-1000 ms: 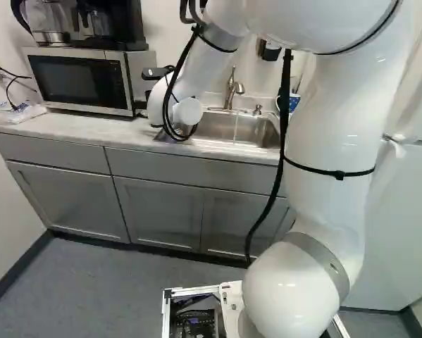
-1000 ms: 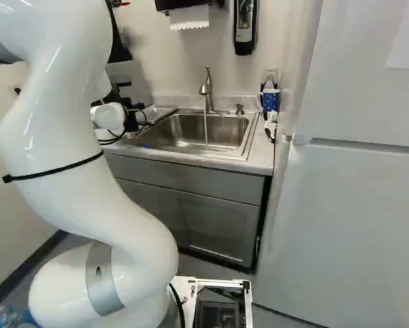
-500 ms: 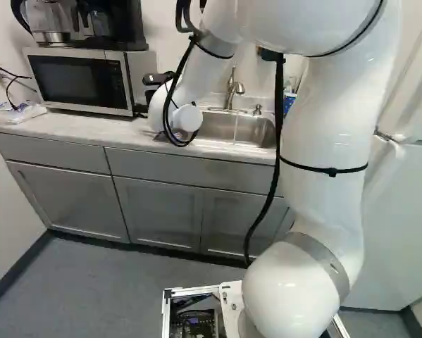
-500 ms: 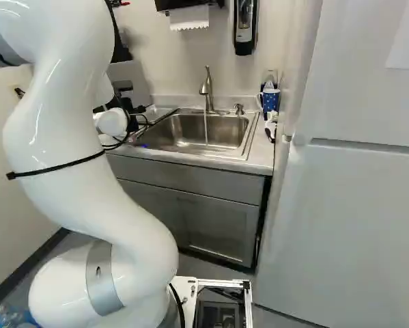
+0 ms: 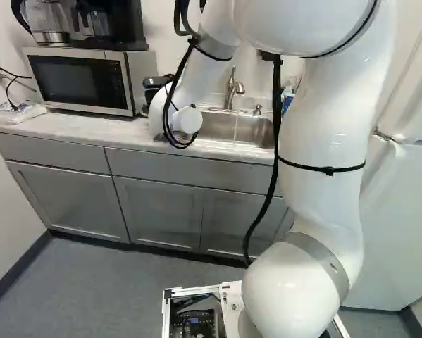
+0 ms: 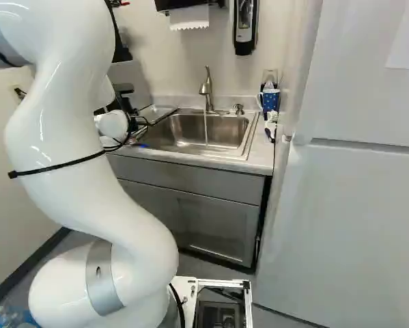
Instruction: Rinse the cup and place it in the tray
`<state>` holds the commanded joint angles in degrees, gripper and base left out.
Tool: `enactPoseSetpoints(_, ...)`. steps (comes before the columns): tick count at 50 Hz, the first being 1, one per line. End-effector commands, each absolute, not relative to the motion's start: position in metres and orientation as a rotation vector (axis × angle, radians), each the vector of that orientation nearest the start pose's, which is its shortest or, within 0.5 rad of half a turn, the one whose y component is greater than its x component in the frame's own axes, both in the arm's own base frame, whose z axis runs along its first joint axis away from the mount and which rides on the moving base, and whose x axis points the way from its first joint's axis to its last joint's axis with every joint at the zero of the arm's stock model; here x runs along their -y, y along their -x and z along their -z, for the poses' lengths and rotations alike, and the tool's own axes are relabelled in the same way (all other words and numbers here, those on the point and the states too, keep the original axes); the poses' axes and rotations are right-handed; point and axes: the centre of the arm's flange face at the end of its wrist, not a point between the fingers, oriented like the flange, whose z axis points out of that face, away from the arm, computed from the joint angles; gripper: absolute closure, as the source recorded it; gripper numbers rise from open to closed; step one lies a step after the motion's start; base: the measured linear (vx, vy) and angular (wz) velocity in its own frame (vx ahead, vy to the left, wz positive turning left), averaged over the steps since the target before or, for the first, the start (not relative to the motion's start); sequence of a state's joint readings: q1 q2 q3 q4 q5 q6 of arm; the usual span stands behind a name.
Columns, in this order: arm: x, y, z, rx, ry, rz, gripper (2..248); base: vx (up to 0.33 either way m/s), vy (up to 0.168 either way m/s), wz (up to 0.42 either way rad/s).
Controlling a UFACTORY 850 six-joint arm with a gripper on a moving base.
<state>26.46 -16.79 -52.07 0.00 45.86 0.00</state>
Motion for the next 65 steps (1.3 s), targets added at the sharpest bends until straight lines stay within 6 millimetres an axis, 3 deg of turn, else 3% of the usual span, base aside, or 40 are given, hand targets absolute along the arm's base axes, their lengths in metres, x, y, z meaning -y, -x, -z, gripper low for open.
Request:
enactPoseSetpoints(1,-0.254,-0.51,-0.462,0.5,2.126,1.82,126,0.0,0.0,0.0)
enactPoseSetpoints(17,-0.248,-0.509,-0.472,0.488,2.115,1.84,126,0.0,0.0,0.0)
enactPoseSetpoints(44,-0.206,-0.501,-0.503,0.415,2.105,1.921,126,0.0,0.0,0.0)
enactPoseSetpoints(65,-0.172,-0.495,-0.503,0.362,2.142,1.947,126,0.0,0.0,0.0)
